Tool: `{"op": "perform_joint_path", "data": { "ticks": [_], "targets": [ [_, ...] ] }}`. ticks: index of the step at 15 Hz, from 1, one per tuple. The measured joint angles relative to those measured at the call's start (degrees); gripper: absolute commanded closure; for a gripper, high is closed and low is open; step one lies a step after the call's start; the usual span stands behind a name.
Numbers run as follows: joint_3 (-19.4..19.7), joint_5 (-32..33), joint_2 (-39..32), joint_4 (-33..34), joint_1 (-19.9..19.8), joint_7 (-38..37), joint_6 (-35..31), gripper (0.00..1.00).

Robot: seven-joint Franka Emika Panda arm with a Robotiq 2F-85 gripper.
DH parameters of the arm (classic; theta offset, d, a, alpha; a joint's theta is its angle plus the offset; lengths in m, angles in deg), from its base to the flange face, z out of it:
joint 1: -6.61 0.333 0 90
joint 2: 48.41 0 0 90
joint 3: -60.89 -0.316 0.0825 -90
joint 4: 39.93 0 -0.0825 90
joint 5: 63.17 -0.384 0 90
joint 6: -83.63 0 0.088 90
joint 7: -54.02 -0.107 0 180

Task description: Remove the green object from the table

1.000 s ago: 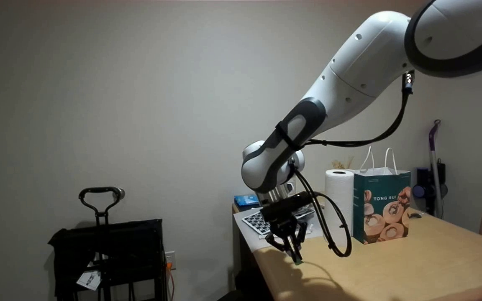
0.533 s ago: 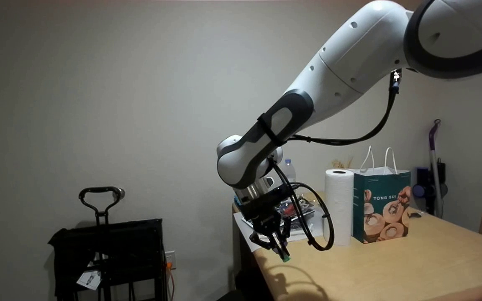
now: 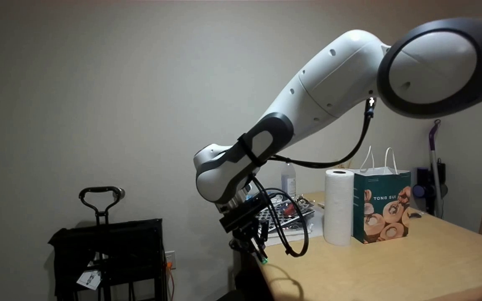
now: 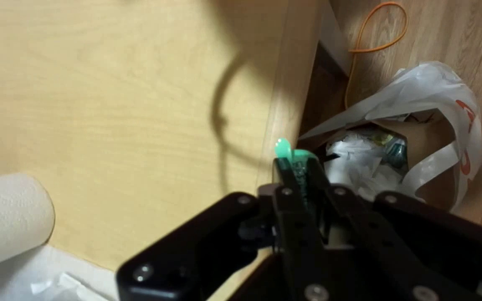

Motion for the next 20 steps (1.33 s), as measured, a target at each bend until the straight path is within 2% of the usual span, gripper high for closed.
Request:
{"op": "perform_joint_path", "data": {
  "ticks": [7,8,10,18,20],
  "targets": [
    [0.3,4.5,-10.1,14.8,2.0,2.2,1.4,0.95],
    [0.4,5.0,-11.0,16.1,2.1,3.3,1.4,0.64],
    [0.6,5.7,-12.5,18.2,2.3,5.2,1.4,0.59],
    [1.3,6.7,-15.5,23.1,2.5,9.1,1.4,0.07],
    [1.4,6.7,-15.8,24.0,2.5,9.4,1.4,0.0]
  ]
}}
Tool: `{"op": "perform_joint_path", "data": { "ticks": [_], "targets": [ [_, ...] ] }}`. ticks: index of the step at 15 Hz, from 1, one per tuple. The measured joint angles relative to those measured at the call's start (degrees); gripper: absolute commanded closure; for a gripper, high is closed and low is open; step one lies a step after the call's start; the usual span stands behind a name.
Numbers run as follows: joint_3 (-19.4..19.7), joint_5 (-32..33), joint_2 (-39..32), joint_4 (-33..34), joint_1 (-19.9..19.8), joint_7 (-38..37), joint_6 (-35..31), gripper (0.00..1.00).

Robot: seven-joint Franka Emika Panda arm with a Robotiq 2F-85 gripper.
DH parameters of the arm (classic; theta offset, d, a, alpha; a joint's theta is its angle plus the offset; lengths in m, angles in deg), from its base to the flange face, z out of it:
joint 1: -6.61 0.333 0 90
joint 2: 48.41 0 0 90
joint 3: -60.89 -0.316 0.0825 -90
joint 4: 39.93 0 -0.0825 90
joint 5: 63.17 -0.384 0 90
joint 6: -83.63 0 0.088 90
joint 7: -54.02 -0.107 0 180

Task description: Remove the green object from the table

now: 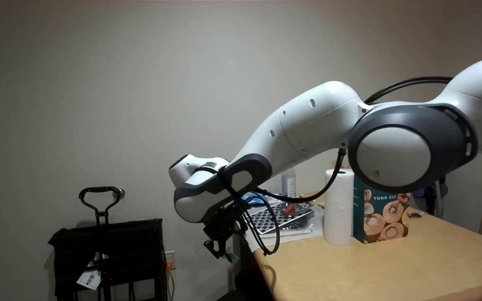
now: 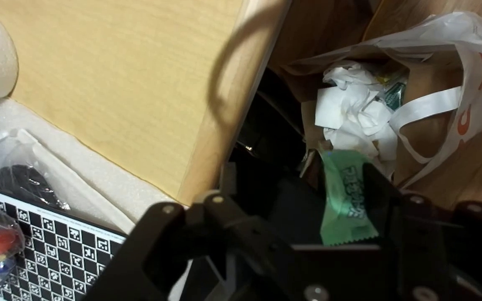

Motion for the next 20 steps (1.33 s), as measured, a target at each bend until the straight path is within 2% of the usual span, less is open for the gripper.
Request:
{"op": "perform_joint_path", "data": {
  "ticks": [2,7,10,15,20],
  "targets": [
    [0.1,0.0,-0.4,0.9,0.1,0.0,0.6,0.0],
    [4.4,1.0,-3.2,5.8,2.1,-1.5,15.9,0.0],
    [5.4,1.0,-5.0,7.9,2.0,-1.5,19.9,0.0],
    [5.6,1.0,-8.0,10.9,2.0,-0.7,19.4,0.0],
    [5.2,0.9,-7.9,12.6,2.8,-1.0,12.0,0.0]
  ]
}}
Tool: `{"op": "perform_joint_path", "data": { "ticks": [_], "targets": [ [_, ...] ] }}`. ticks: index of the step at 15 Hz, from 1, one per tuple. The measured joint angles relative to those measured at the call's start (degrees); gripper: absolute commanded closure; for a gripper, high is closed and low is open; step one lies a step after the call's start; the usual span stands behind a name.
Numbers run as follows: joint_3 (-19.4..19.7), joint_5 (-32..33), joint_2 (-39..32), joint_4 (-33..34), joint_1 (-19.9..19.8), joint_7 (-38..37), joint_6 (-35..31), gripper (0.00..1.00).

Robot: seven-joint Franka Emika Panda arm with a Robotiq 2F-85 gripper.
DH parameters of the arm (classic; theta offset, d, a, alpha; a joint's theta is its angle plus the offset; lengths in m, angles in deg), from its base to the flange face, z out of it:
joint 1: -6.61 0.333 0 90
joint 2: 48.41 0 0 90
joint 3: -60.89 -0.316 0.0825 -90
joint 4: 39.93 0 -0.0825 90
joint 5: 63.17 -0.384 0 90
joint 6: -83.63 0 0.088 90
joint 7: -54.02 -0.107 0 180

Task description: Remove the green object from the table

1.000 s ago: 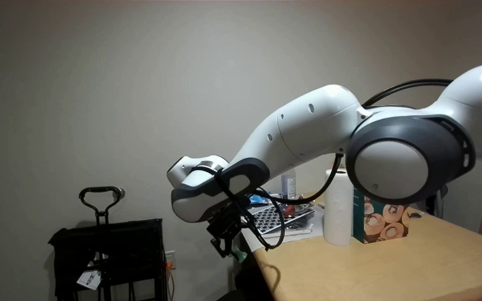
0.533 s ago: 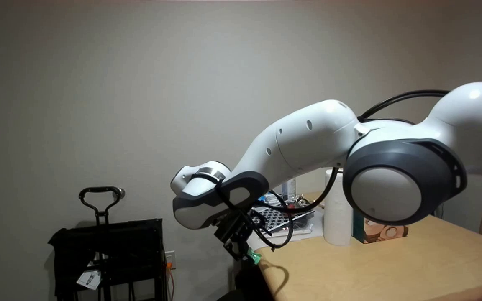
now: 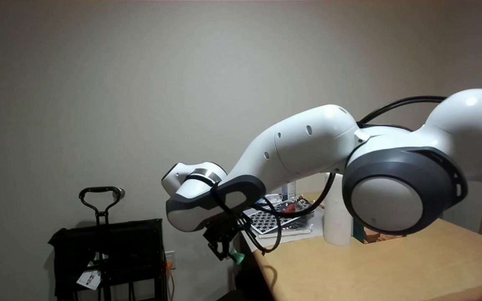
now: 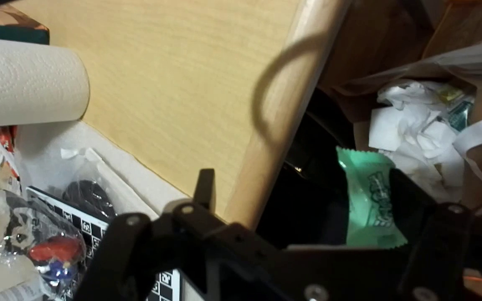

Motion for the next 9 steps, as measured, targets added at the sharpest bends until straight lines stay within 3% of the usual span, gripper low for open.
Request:
{"op": "perform_joint_path", "data": {
  "ticks": [6,9],
  "targets": [
    [-0.2,-1.5,0.9,0.9,-0.1,-3.9,-2.8,0.0],
    [-0.2,-3.2,1.1,0.6,-1.0,-4.9,4.4,0.0]
  ]
}}
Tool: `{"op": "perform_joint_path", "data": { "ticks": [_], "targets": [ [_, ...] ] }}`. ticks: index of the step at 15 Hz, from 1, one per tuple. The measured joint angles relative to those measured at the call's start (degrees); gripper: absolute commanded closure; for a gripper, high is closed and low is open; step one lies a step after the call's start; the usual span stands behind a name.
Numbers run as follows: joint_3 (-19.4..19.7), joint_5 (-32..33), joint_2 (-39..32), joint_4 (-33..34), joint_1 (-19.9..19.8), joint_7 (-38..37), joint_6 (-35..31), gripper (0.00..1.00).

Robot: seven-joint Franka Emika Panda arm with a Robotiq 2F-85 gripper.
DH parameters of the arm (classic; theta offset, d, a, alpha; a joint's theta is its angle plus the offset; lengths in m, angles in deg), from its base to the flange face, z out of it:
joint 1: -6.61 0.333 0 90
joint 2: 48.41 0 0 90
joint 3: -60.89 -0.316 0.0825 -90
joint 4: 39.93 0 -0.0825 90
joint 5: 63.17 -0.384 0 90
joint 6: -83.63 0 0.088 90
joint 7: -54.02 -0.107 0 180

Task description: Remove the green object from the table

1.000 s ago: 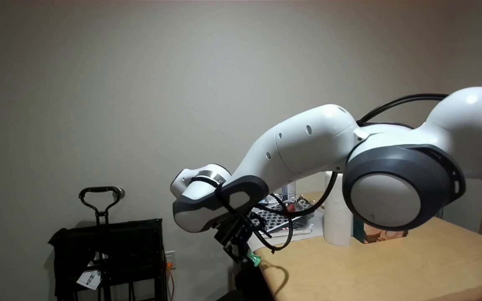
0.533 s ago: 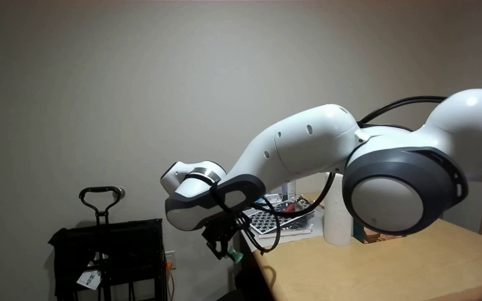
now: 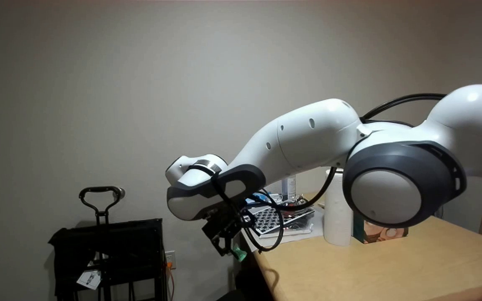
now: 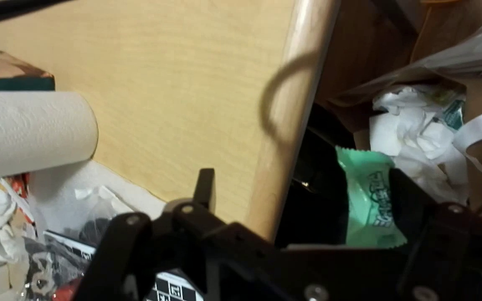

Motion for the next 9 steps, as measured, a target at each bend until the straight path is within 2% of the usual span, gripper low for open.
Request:
{"op": "perform_joint_path", "data": {
  "ticks": [2,4,6,8,9],
  "targets": [
    [0.1,-1.4,0.3,0.0,-1.0,-4.2,-1.2,0.0],
    [1.3,-0.4,0.4,-0.1,-1.1,-5.2,3.0,0.0],
    [2.1,-0.5,0.4,-0.2,-1.1,-10.6,3.5,0.0],
    [2.4,-0.5,0.2,-0.3,-1.1,-12.7,7.2,0.0],
    [2.4,-1.1,0.3,-0.3,-1.2,-14.7,6.4,0.0]
  ]
}}
